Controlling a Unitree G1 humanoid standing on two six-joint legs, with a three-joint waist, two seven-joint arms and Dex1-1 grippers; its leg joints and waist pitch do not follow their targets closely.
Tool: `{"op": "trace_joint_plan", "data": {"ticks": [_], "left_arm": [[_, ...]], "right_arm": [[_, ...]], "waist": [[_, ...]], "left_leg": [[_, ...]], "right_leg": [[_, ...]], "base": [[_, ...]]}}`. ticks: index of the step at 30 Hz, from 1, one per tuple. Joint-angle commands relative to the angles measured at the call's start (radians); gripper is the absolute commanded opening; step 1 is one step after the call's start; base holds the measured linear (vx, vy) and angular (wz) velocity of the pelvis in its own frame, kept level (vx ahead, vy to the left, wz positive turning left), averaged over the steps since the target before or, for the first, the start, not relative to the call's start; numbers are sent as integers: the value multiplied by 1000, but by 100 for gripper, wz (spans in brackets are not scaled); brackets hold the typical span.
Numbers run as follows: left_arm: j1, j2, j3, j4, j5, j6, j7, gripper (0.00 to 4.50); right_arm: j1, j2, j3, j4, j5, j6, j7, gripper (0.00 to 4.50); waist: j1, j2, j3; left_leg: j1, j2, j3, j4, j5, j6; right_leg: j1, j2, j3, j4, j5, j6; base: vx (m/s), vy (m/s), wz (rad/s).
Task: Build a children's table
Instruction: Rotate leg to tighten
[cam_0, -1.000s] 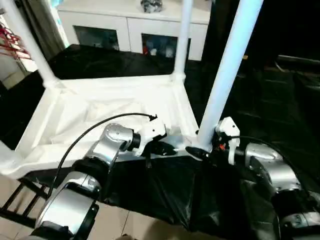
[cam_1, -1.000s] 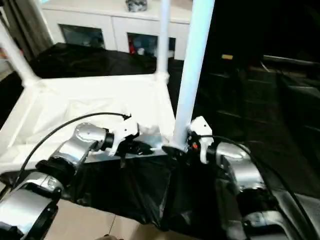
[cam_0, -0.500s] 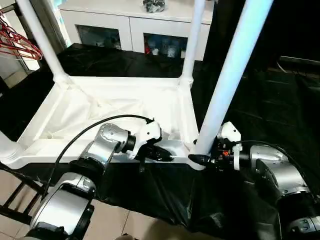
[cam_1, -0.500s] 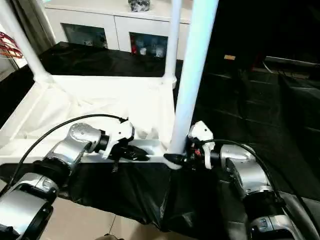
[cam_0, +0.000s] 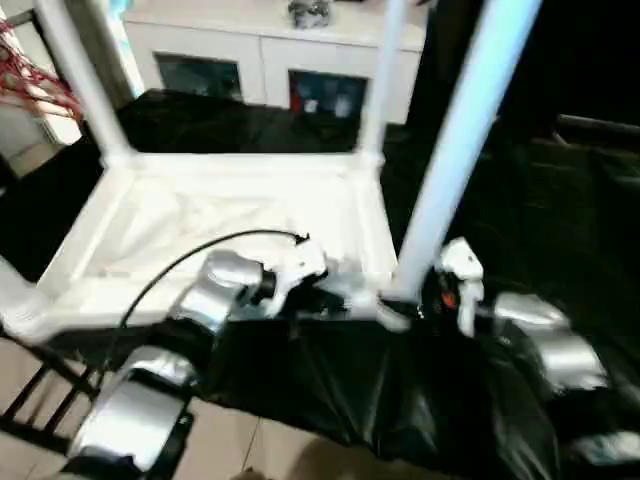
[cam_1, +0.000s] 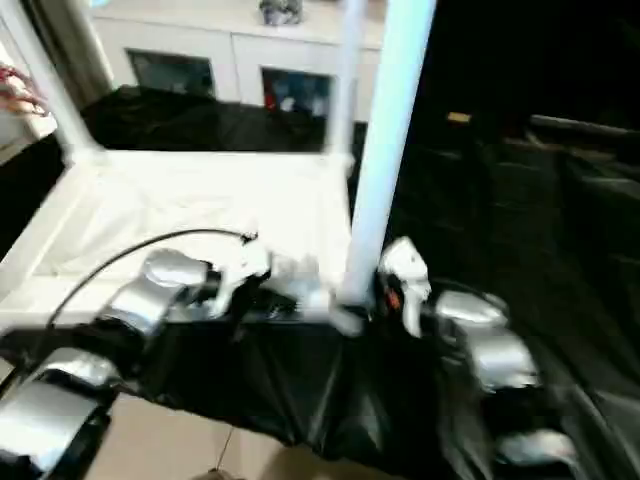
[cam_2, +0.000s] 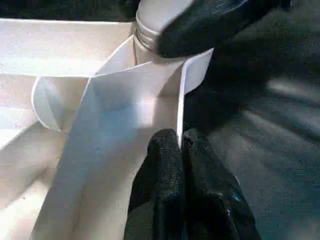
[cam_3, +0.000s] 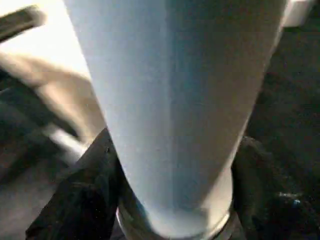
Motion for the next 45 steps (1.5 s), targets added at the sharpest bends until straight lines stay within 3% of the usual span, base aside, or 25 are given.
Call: {"op": "trace_joint_plan", "data": {"ticks": [1, 4, 6, 10, 12, 17, 20, 24, 28, 34, 41, 45], "left_arm": [[-31, -47, 24, 31, 15, 52, 187, 0], [-46, -111, 34, 37, 15, 72, 289, 0], [-40, -130, 32, 29, 12, 61, 281, 0], [-36, -140, 24, 25, 13, 31, 252, 0], [-32, -135, 14, 21, 9, 16, 220, 0], [-13, -100, -2, -4, 1, -17, 131, 0], [5, -64, -13, -30, -14, -57, 12, 0], [15, -26, -22, -47, -26, -76, -83, 0], [18, -10, -21, -53, -37, -87, -131, 0], [24, 33, -24, -69, -52, -81, -229, 0], [29, 74, -31, -81, -57, -69, -327, 0], [35, 82, -33, -91, -58, -58, -357, 0]], "right_arm": [[-2, 60, 53, 62, -51, 12, -100, 262], [-56, 147, 9, 133, -62, 35, -312, 262], [-63, 167, 9, 135, -65, 20, -323, 262], [-70, 185, -7, 141, -41, 0, -298, 262], [-70, 186, -23, 129, -10, 6, -262, 317], [-63, 138, -1, 104, -15, -20, -200, 352], [-47, 74, 20, 67, -22, -49, -82, 366], [-25, 1, 43, 34, -19, -84, 62, 366], [-10, -32, 50, 6, 1, -79, 155, 366], [53, -122, 104, -106, 63, -15, 388, 366], [88, -172, 134, -167, 80, 32, 516, 310], [102, -188, 153, -197, 88, 61, 541, 289]], "waist": [[-8, -10, -45], [-18, -10, -48], [-19, -11, -52], [-15, -10, -58], [-11, -9, -59], [-13, -7, -56], [-16, -7, -54], [-7, -7, -57], [-3, -6, -58], [18, -9, -58], [22, -9, -56], [24, -8, -57]], "left_leg": [[25, 77, -46, -83, -291, -7], [19, 75, -45, -82, -268, 1], [18, 73, -44, -81, -250, 9], [11, 72, -37, -73, -171, 60], [8, 72, -36, -70, -150, 79], [10, 76, -39, -75, -184, 70], [10, 76, -39, -77, -199, 64], [6, 79, -36, -72, -167, 85], [4, 81, -34, -69, -145, 102], [6, 83, -33, -67, -141, 118], [8, 84, -35, -71, -168, 90], [8, 85, -36, -71, -152, 92]], "right_leg": [[22, -112, 57, -99, -412, -188], [24, -110, 60, -94, -353, -199], [28, -108, 59, -91, -319, -200], [35, -109, 61, -77, -163, -230], [40, -111, 60, -74, -139, -238], [38, -109, 57, -81, -213, -228], [38, -108, 57, -82, -221, -227], [41, -110, 58, -75, -183, -232], [40, -107, 55, -68, -136, -254], [40, -109, 55, -69, -155, -246], [36, -110, 54, -75, -219, -234], [37, -109, 55, -72, -186, -237]], "base": [[0, 0, 0], [0, 0, 0], [0, 0, 0], [0, 0, 0], [0, 0, 0], [0, 0, 0], [0, 0, 0], [0, 0, 0], [0, 0, 0], [0, 0, 0], [0, 0, 0], [0, 0, 0]]}}
